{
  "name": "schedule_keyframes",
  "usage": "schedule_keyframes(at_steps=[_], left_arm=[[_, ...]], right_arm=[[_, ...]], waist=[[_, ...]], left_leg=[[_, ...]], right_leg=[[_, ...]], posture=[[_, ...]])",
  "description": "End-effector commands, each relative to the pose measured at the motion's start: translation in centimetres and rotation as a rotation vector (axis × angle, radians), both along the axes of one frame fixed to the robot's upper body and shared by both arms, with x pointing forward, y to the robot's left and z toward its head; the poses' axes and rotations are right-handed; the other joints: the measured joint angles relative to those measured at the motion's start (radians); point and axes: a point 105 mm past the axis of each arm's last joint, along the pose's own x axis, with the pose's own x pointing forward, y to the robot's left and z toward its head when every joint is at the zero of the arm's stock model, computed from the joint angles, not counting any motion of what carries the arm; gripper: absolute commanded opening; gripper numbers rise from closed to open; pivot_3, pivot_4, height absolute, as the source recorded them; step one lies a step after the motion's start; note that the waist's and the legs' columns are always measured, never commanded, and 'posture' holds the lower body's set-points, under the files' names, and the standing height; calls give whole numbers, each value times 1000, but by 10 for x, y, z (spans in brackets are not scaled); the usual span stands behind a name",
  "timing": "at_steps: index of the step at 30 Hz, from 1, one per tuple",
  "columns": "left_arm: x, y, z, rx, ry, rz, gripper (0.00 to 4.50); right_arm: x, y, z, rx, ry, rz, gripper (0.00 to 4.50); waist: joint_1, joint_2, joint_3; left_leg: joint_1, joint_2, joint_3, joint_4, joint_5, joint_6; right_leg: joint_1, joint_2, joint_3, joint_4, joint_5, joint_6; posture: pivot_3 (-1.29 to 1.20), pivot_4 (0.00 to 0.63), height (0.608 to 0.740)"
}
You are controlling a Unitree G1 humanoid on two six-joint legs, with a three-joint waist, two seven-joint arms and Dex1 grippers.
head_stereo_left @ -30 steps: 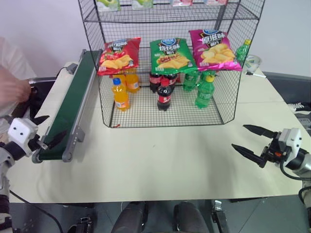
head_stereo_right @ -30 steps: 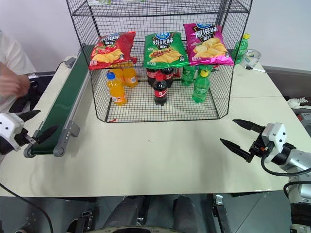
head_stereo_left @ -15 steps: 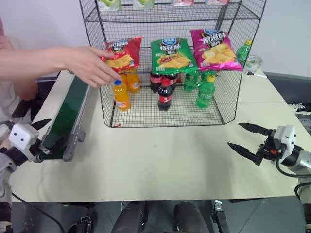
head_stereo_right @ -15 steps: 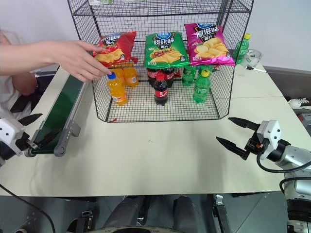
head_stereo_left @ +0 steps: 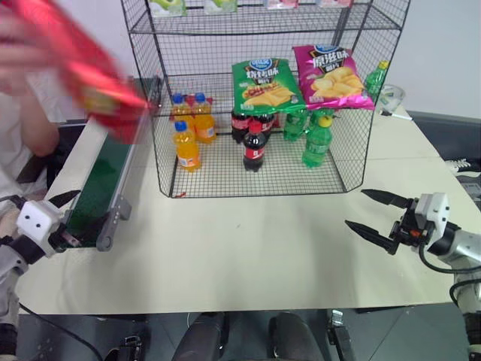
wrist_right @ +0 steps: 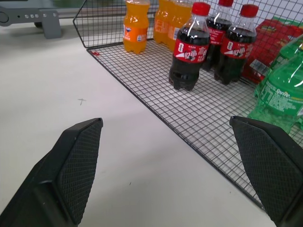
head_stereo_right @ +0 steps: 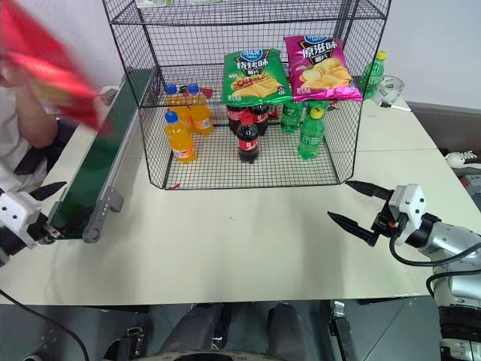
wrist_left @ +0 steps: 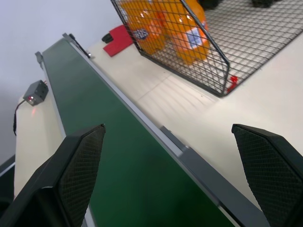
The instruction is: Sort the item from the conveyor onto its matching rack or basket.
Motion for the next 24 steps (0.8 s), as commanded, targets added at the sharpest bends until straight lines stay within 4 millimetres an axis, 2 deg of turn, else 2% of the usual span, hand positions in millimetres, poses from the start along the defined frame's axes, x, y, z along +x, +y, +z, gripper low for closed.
schedule_keyframes(at_steps=[1, 7, 11, 17, 21, 24], left_arm=[[-2, 0, 15, 24, -70, -1, 4484], [-4, 7, 16, 78, -93, 47, 4484], [-6, 38, 33, 280, -211, 221, 4484], [-23, 36, 30, 549, -289, 208, 4484], [-35, 38, 28, 722, -321, 214, 4484], [-46, 35, 26, 784, -351, 211, 4484]], right_arm=[[2, 6, 11, -11, -39, 27, 4500], [3, 11, 12, -2, -39, 46, 4500], [0, 39, 5, 13, -28, 125, 4500], [1, 78, 7, 87, -29, 213, 4500], [3, 96, 3, 121, -19, 246, 4500], [4, 101, 2, 127, -16, 256, 4500]], waist=[[0, 0, 0], [0, 0, 0], [-2, -1, 1], [0, -1, 1], [0, -2, 1], [1, -2, 1]], left_leg=[[0, 0, 0, 0, 0, 0], [0, 0, 0, 0, 0, 0], [0, 0, 0, -1, 0, 0], [-2, 0, 2, -3, 0, 0], [-4, 0, 3, -3, 0, 0], [-5, 0, 3, -3, 0, 0]], right_leg=[[0, 0, 0, 0, 0, 0], [0, 0, 0, 0, 0, 0], [-1, 0, 0, 0, 0, 0], [-5, 0, 4, 0, 1, 2], [-9, 0, 4, 0, 1, 3], [-10, 1, 4, 1, 2, 3]], posture=[[0, 150, 740], [0, 150, 740], [0, 150, 740], [0, 150, 740], [0, 150, 740], [0, 150, 740]])
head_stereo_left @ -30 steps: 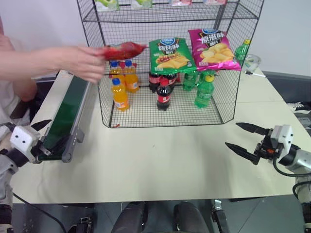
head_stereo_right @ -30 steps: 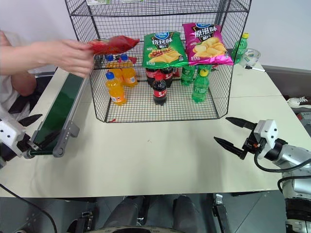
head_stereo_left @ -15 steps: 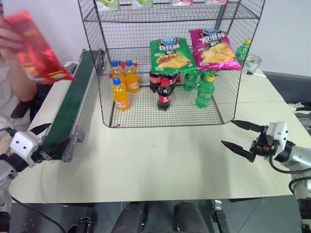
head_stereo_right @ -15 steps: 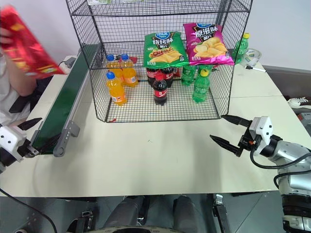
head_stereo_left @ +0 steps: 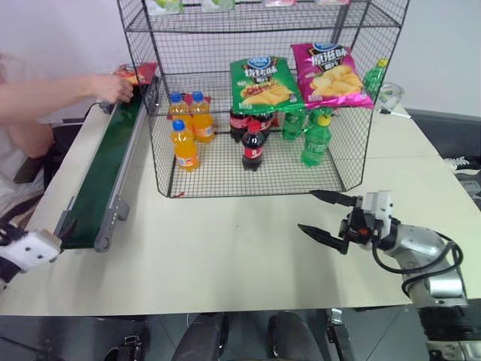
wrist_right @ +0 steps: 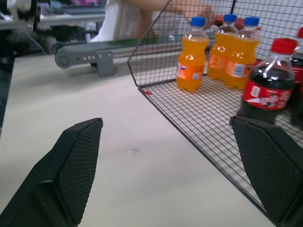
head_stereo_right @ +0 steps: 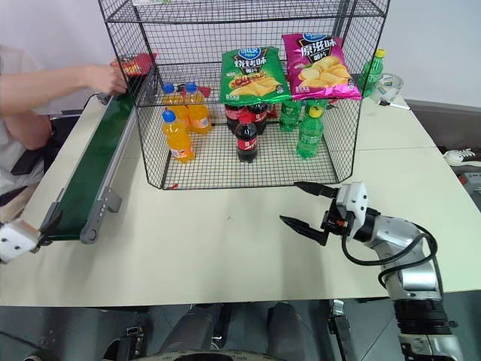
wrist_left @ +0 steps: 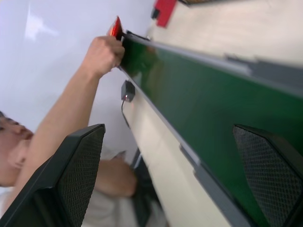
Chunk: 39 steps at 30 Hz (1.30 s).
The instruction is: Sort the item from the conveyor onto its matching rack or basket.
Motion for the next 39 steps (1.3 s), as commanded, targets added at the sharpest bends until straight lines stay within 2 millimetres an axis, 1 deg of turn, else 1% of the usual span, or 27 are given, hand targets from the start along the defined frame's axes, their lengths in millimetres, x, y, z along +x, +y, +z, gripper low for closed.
schedule_keyframes(at_steps=[1, 2, 5, 7, 9, 11, 14, 20, 24, 28, 33, 35, 39], left_arm=[[-11, -4, 20, 131, -98, -20, 4484], [-16, -6, 18, 137, -101, -22, 4484], [-30, 2, 10, 158, -102, 42, 4484], [-41, 5, -2, 171, -72, 65, 4484], [-49, 3, -15, 181, -42, 65, 4484], [-54, 3, -24, 192, -27, 74, 4484], [-59, 7, -30, 201, -24, 101, 4484], [-63, 6, -35, 230, -33, 108, 4484], [-68, 3, -41, 237, -32, 110, 4484], [-67, 0, -40, 248, -48, 111, 4484], [-64, -8, -47, 250, -50, 100, 4484], [-63, -10, -49, 256, -49, 89, 4484], [-59, -9, -50, 263, -53, 94, 4484]], right_arm=[[1, 8, 8, -7, -48, 24, 4500], [1, 8, 8, -11, -49, 26, 4500], [3, 10, 9, -9, -51, 39, 4500], [2, 16, 10, -4, -50, 66, 4500], [-3, 25, 7, -15, -41, 118, 4500], [-5, 32, 4, -31, -38, 153, 4500], [-2, 40, 4, -40, -46, 180, 4500], [-3, 51, -3, -59, -29, 234, 4500], [-7, 59, -11, -87, -17, 286, 4500], [-3, 60, -10, -84, -18, 284, 4500], [-1, 59, -6, -71, -18, 283, 4500], [-2, 58, -6, -75, -15, 286, 4500], [-4, 59, -12, -103, -5, 298, 4500]], waist=[[0, 0, 0], [0, 0, 0], [0, 0, 0], [-1, 0, 0], [-1, 0, 0], [0, 0, 0], [1, -1, 0], [1, -2, -1], [0, -3, -1], [0, -3, -1], [1, -3, -1], [1, -3, -2], [0, -3, -2]], left_leg=[[0, 0, 0, 0, 0, 0], [0, 0, 0, 0, 0, 0], [0, 0, 0, 0, 0, 0], [0, 0, 0, 0, 0, 0], [0, 0, 0, 0, 0, 0], [0, 0, 0, 0, 0, 0], [0, 0, 0, 1, 0, 0], [0, 0, 0, 1, -1, -2], [0, 0, 0, 1, -1, -1], [0, 0, 0, 1, -1, -2], [0, 0, 0, 1, -1, -2], [0, 0, 0, 1, -1, -2], [0, 0, 0, 1, -1, -2]], right_leg=[[0, 0, 0, 0, 0, 0], [0, 0, 0, 0, 0, 0], [0, 0, 0, 0, 0, 0], [0, 0, 0, 0, 0, 0], [0, 1, 0, 0, 0, 0], [0, 1, 0, 0, 0, 1], [0, 1, 0, 1, 0, 1], [0, 1, 0, 1, 0, 1], [0, 2, 0, 1, 0, 1], [0, 2, 0, 1, 0, 1], [0, 2, 0, 1, 0, 1], [0, 2, 0, 1, 0, 1], [0, 2, 0, 2, 0, 1]], posture=[[0, 150, 740], [0, 150, 740], [0, 150, 740], [0, 150, 740], [0, 150, 740], [0, 150, 740], [0, 150, 740], [0, 150, 740], [0, 150, 740], [0, 150, 740], [0, 150, 740], [0, 150, 740], [0, 150, 740]])
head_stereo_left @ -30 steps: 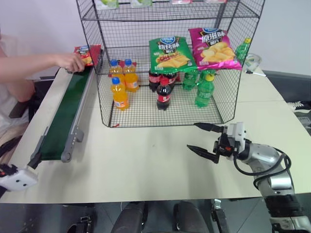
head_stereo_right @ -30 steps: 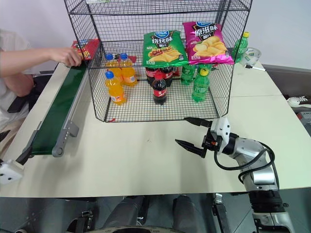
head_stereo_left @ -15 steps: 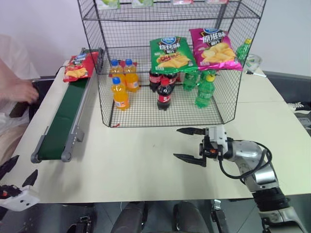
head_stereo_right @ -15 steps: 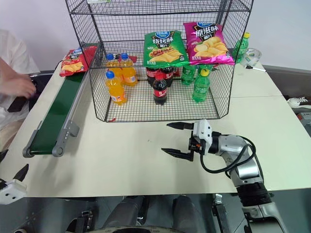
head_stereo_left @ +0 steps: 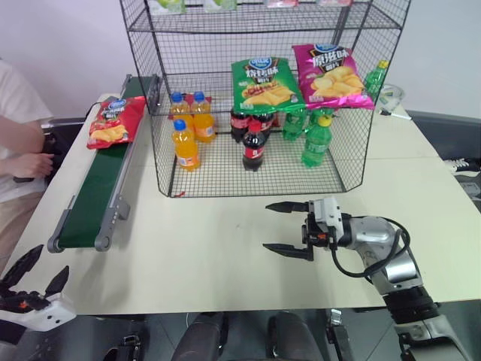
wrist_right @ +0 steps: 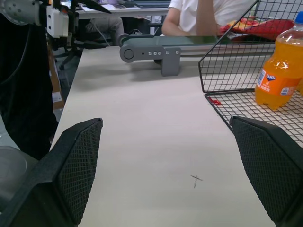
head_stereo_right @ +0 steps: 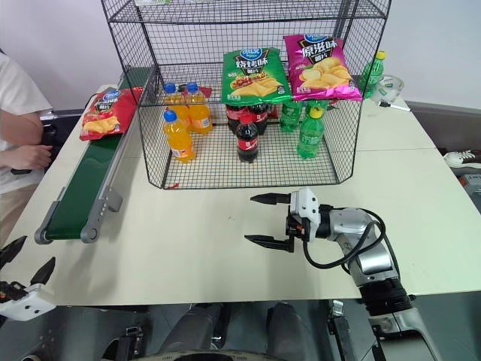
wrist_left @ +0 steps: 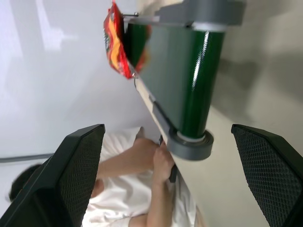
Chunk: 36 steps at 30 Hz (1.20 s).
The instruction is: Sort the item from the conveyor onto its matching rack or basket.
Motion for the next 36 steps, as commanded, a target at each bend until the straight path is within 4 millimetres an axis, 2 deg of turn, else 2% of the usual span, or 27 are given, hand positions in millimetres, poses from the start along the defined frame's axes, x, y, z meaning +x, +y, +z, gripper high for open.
schedule_keyframes(at_steps=[1, 16, 36], left_arm=[[4, 3, 8, 15, -37, 5, 4484], [22, 5, 13, 19, -65, 0, 4484], [28, -1, 14, -1, -81, -7, 4484]], right_arm=[[0, 1, 4, -1, -25, 8, 4500], [-1, 2, 3, 10, -21, -9, 4500], [2, 3, 8, 43, -21, -35, 4500]], waist=[[0, 0, 0], [-1, 0, 0], [-1, 0, 0]], left_leg=[[0, 0, 0, 0, 0, 0], [0, 0, 0, 1, 1, 1], [0, 0, 0, 2, 1, 1]], right_leg=[[0, 0, 0, 0, 0, 0], [0, 0, 0, 1, 0, 0], [0, 0, 0, 2, 0, 0]], posture=[[0, 150, 740], [0, 150, 740], [0, 150, 740]])
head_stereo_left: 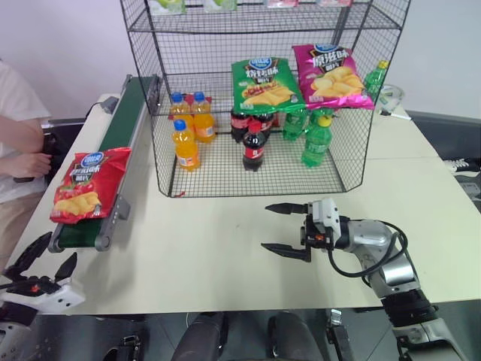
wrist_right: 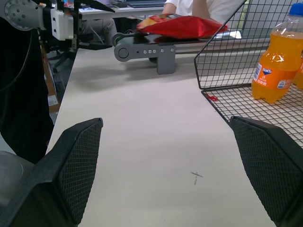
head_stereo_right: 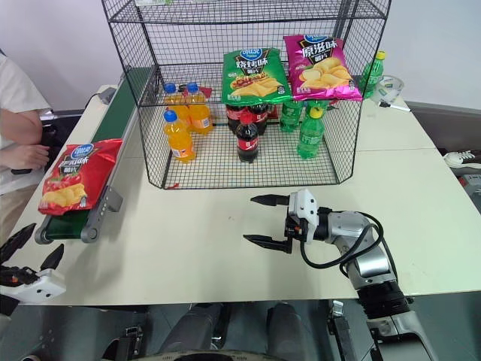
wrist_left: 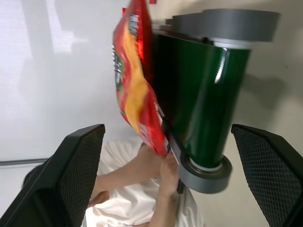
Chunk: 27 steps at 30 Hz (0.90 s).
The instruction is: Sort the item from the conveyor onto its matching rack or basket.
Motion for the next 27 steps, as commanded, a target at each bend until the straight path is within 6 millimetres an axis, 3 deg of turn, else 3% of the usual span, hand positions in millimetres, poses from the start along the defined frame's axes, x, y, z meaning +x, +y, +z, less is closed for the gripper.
schedule_keyframes(at_steps=[1, 14, 17, 24, 25, 27], left_arm=[[2, 3, 8, 2, -28, 5, 4484], [8, -1, 8, -16, -28, -6, 4484], [9, -3, 9, -24, -28, -18, 3728], [8, -6, 9, -31, -29, -28, 327], [6, -7, 9, -29, -30, -31, 17], [4, -10, 10, -27, -28, -43, 17]], right_arm=[[0, 1, 12, 21, -43, 5, 4500], [-1, 0, 10, 23, -38, -6, 4500], [-1, 0, 11, 27, -37, -10, 4500], [-1, -1, 10, 22, -36, -10, 4500], [-1, -1, 10, 22, -37, -10, 4500], [-1, -1, 9, 22, -37, -11, 4500]], waist=[[0, 0, 0], [1, 0, 0], [0, 0, 0], [-1, 0, 0], [0, 0, 0], [0, 0, 0]], left_leg=[[0, 0, 0, 0, 0, 0], [0, 0, 0, 0, 0, 0], [0, 0, 0, 1, 0, 0], [0, 0, 0, 1, 0, 0], [0, 0, 0, 1, 0, 0], [0, 0, 0, 1, 0, 0]], right_leg=[[0, 0, 0, 0, 0, 0], [0, 0, 0, 0, 0, 0], [0, 0, 0, 0, 0, 0], [0, 0, 0, 1, 0, 0], [0, 0, 0, 1, 0, 0], [0, 0, 0, 1, 0, 0]], posture=[[0, 150, 740], [0, 150, 740], [0, 150, 740], [0, 150, 740], [0, 150, 740], [0, 150, 740]])
